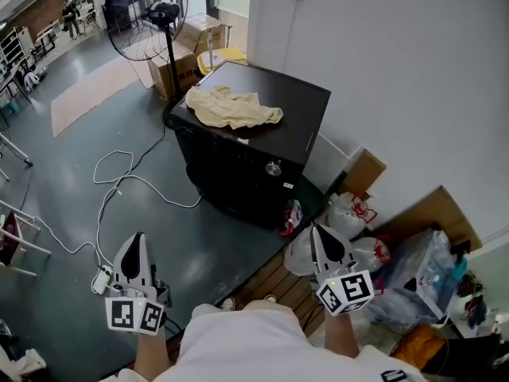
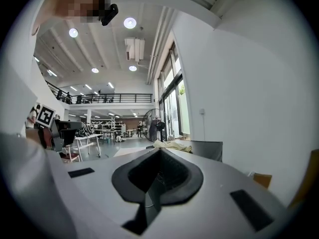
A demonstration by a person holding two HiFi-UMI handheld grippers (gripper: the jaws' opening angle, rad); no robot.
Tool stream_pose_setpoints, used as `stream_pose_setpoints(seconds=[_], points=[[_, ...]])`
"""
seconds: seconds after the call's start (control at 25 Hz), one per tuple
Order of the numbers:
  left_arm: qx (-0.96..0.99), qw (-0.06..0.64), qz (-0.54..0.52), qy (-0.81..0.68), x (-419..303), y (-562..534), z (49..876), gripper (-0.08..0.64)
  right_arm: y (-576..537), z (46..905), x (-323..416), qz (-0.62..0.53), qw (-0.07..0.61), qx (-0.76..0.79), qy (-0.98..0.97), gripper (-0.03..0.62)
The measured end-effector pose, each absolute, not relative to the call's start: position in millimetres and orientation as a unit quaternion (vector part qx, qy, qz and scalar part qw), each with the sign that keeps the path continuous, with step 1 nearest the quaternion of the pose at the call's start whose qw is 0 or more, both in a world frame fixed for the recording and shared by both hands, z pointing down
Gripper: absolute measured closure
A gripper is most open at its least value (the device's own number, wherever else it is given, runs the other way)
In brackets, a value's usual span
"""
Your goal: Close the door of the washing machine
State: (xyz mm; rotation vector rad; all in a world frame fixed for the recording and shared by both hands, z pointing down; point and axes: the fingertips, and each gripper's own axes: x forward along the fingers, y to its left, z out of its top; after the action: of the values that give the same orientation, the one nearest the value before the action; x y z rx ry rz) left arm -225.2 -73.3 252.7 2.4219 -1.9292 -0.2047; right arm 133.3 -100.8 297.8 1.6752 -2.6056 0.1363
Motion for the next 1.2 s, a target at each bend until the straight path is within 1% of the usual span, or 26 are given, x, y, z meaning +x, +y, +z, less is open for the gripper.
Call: stream_pose_setpoints(seconds=[0.32,0.64,1.2], points=[[0.778,0.020,-0.072,-0.624,-229,-67,248,0.554,-103,287,126,0.031,0.026,0.535,-0.844,0.595],[0.785,0.038,-0.085,-0.612,-228,-70,258,0.554,-99,283,109,0.021,0.059,0.526,-0.848,0.595],[0.788,0.046,-0.092,-0.607,-256,-70,265,0.554,-91,284,72,0.019,0.070,0.519,-0.852,0.595]])
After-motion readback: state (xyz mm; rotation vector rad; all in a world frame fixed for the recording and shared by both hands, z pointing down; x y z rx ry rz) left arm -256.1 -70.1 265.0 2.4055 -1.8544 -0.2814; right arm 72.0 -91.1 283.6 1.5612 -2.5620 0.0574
